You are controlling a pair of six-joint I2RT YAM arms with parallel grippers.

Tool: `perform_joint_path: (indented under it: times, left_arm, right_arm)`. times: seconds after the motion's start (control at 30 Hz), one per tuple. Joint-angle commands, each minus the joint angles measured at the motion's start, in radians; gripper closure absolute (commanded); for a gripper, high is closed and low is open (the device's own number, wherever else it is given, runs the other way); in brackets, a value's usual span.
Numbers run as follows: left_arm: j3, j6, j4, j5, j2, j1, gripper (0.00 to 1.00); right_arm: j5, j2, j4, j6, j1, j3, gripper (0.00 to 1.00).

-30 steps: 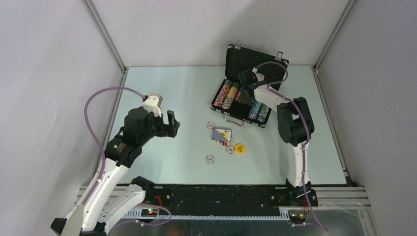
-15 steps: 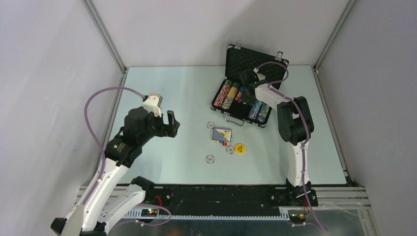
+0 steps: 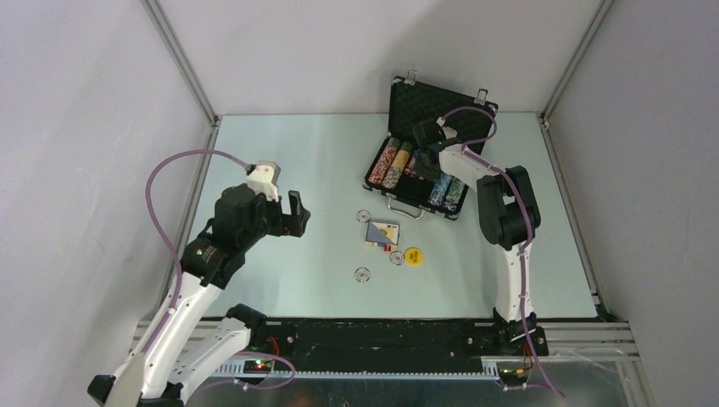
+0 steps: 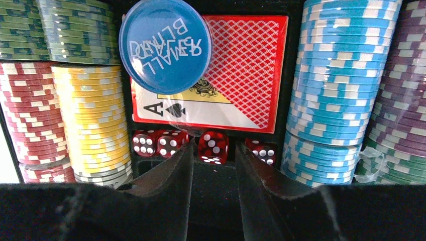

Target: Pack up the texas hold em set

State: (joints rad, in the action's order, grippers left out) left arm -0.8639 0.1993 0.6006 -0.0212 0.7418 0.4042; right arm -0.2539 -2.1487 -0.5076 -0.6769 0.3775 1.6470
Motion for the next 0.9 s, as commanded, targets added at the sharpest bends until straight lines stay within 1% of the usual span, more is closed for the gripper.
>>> perform_joint_path:
  times: [0.0,0.43,0.6,0.7,0.77,0.87]
  left_arm:
    - [0.002,-0.026,-0.032,0.014,-0.001,-0.008,0.04]
    - [0.003,-0.026,-0.032,0.014,0.0,-0.008,0.04]
    - [0.002,-0.026,-0.032,0.014,0.0,-0.008,0.04]
    - [0.002,-0.026,-0.032,0.014,-0.002,-0.007,0.04]
    - [0.002,-0.026,-0.032,0.026,-0.002,-0.007,0.04]
    - [0.002,-0.026,-0.033,0.04,-0.002,-0.007,0.04]
  right_arm:
    - [-0.041,0.015,-0.009,0.004,0.006,0.015,0.6]
    - [-0.096,0.014,-0.009,0.018,0.033,0.009,0.69]
    - [-0.129,0.016,-0.021,0.021,0.047,0.016,0.65]
    - [-0.156,0.007,-0.036,0.028,0.056,0.032,0.65]
    - [-0.171,0.001,-0.041,0.038,0.063,0.035,0.66]
    - [-0.196,-0.004,-0.045,0.039,0.071,0.034,0.71]
